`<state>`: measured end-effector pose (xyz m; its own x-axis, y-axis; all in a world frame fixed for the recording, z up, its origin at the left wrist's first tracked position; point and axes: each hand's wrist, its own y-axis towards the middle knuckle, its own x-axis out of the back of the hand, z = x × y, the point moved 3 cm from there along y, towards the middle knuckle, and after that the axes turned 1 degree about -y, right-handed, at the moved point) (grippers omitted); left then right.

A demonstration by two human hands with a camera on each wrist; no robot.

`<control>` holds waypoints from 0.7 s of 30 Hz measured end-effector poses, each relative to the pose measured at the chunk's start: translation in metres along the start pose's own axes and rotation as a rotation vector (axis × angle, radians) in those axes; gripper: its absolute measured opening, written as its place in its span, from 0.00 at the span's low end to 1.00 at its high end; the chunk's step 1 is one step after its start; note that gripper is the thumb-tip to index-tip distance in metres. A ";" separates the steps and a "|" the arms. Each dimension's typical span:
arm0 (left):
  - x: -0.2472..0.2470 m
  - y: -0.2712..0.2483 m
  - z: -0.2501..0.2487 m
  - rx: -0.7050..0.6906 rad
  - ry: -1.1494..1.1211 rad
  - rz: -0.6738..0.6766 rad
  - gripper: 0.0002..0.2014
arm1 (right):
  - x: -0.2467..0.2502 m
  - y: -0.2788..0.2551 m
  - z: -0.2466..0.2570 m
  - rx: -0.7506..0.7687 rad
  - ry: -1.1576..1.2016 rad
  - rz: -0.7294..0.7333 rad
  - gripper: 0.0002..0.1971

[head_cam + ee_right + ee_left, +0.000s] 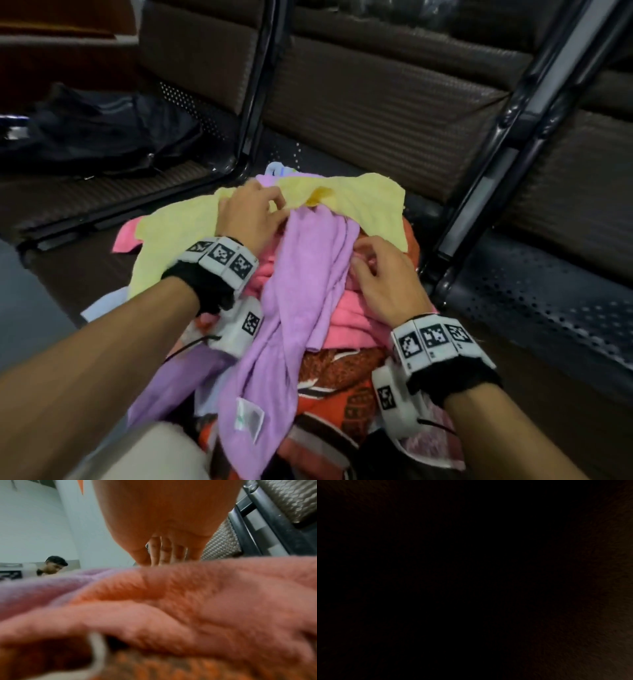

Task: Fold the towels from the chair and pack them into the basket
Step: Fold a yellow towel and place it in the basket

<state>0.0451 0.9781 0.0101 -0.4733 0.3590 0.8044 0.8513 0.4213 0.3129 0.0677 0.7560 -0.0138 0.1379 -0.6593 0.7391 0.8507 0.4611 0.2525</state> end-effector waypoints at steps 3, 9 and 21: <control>0.015 -0.021 -0.048 -0.234 -0.120 0.155 0.04 | 0.019 -0.010 0.013 -0.035 0.047 -0.069 0.15; 0.032 -0.083 -0.124 -0.472 -0.583 0.455 0.03 | 0.060 -0.042 0.028 0.075 -0.068 -0.122 0.20; 0.029 -0.174 -0.160 -0.635 -0.276 0.489 0.12 | 0.188 -0.202 0.021 -0.319 -0.010 -0.440 0.07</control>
<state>-0.0802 0.7817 0.0601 0.0132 0.6041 0.7968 0.9011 -0.3525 0.2524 -0.0885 0.5515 0.0874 -0.2695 -0.7428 0.6129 0.9389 -0.0611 0.3389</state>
